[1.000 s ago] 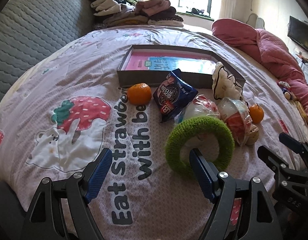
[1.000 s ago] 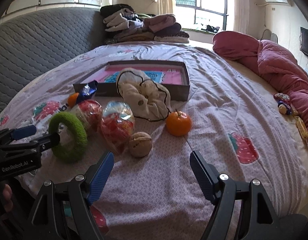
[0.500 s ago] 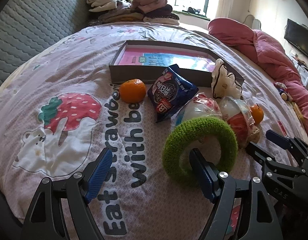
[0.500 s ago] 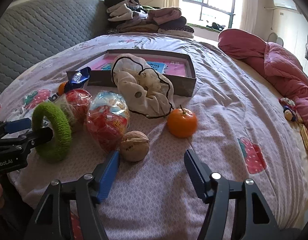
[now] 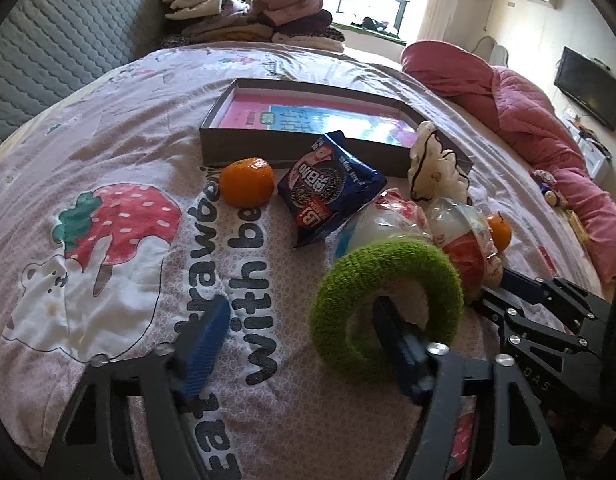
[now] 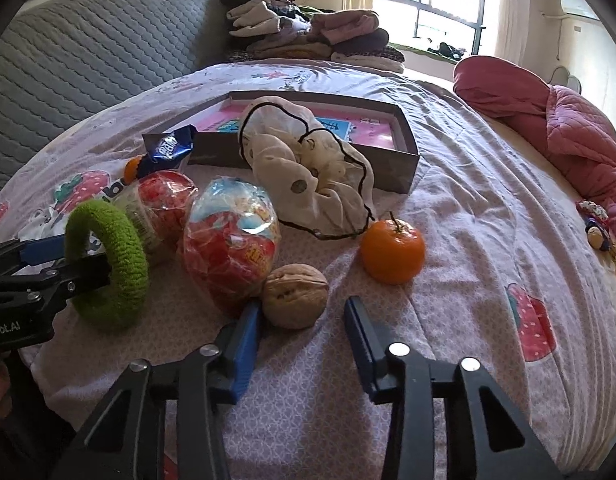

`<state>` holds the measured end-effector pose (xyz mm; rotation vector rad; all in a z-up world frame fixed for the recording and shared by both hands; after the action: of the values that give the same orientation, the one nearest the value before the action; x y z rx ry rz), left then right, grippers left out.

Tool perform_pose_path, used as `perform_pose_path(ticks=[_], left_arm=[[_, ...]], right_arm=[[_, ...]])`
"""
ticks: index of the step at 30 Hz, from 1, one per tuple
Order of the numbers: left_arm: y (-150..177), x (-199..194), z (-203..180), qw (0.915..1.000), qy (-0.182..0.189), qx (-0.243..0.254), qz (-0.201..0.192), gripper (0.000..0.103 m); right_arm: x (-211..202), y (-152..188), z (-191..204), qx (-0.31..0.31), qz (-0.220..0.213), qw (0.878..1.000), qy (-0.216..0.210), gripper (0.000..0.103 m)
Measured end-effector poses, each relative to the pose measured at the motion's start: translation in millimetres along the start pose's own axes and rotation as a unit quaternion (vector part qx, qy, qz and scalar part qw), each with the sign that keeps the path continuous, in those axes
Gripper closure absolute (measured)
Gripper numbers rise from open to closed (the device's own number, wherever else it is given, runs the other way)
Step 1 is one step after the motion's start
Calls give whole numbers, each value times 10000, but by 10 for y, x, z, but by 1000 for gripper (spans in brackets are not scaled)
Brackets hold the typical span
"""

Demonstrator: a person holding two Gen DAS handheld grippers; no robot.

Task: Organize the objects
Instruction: 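Grasp the green knitted ring with the left tool while the right tool grasps the walnut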

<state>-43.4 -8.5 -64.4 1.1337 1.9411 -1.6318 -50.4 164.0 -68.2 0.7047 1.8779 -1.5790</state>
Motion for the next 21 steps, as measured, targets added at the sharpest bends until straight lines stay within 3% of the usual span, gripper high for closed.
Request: perform_pose_path(ticks=[4,9,21], left_arm=[[18,14,-7,9998,170,-1,83,53],[17,-26,-37,9996,257,74,13,82],[3,-203,-108,9983,463,234,-258,89]], right_arm=[[-11,-4,-8,32,-32,10000,-57,69],[-42,1,-32,82,-73,9999,-43,69],[-157,3,-112,256,-244,9994,-33,69]])
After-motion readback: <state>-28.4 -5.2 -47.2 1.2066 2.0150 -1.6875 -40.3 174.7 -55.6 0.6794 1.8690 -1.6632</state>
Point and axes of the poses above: each gripper's, at about its wrist camera, not at the fingertips, and x roughly the way its jaws point, z to its left, y to its underside, the point moved 1 cm from there along x, roughly the way its jaws point, and after that the axes turned 8 degrees about y, right-handed, at the moved point
